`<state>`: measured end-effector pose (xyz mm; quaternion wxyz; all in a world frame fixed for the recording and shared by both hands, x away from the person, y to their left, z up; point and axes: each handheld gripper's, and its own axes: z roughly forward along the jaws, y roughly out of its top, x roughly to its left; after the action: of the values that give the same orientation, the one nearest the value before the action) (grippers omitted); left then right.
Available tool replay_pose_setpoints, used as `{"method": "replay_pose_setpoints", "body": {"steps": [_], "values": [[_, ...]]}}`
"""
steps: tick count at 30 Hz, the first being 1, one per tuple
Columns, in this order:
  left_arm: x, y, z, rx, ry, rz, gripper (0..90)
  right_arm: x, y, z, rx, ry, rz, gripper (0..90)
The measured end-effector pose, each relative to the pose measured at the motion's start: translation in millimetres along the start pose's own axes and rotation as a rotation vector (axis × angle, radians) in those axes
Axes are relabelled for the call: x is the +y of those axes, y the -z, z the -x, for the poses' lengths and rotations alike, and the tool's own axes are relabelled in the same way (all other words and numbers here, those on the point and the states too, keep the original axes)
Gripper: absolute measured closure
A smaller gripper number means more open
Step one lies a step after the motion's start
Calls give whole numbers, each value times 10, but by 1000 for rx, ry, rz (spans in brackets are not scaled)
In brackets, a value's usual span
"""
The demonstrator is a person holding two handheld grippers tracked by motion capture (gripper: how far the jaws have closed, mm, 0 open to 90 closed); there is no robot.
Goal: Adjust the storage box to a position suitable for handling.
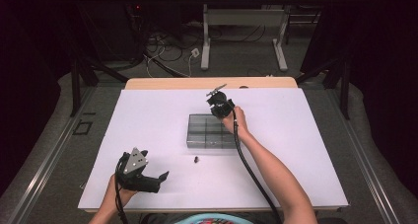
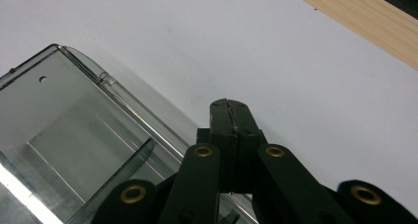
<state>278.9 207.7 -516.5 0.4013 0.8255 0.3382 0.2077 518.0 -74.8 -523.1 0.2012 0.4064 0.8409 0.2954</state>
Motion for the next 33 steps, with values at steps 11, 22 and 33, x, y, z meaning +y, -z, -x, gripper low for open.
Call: {"method": "replay_pose_setpoints", "body": {"steps": [11, 22, 33], "values": [[2, 7, -2, -1, -1, -5, 0, -25, 23, -15, 9, -2, -1, 900], [5, 8, -1, -2, -6, -5, 0, -42, 132, -4, 18, -24, 45, 862], [3, 7, 7, 0, 1, 0, 0, -135, 545, -32, 119, 5, 44, 683]]}}
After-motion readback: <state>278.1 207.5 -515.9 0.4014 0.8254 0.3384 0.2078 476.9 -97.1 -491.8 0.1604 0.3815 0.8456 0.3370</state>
